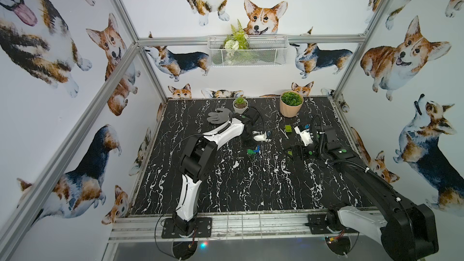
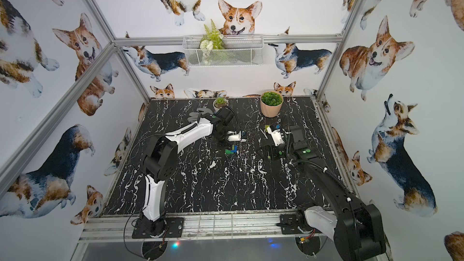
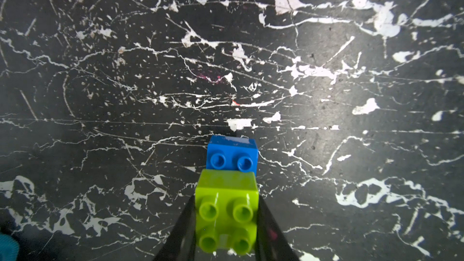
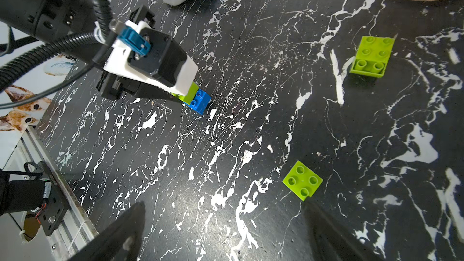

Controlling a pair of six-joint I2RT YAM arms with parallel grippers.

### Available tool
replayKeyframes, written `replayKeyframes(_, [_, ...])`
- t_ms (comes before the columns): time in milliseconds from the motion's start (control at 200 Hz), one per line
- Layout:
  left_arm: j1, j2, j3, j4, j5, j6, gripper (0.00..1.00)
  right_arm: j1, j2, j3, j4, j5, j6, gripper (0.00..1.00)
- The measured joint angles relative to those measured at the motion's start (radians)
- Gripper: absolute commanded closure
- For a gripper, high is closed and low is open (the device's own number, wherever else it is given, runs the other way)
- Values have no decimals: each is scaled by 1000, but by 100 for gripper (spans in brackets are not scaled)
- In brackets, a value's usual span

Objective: Assemble the letter s with lego
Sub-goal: Assemble the lego brick with the lego brick.

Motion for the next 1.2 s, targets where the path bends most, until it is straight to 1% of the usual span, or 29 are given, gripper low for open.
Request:
replayKeyframes(596, [6,21,39,-40,8,67,86,0,1,0,0,-1,0,0])
replayKeyframes(1196, [10,29,52,-60,8,74,87,0,1,0,0,-1,0,0])
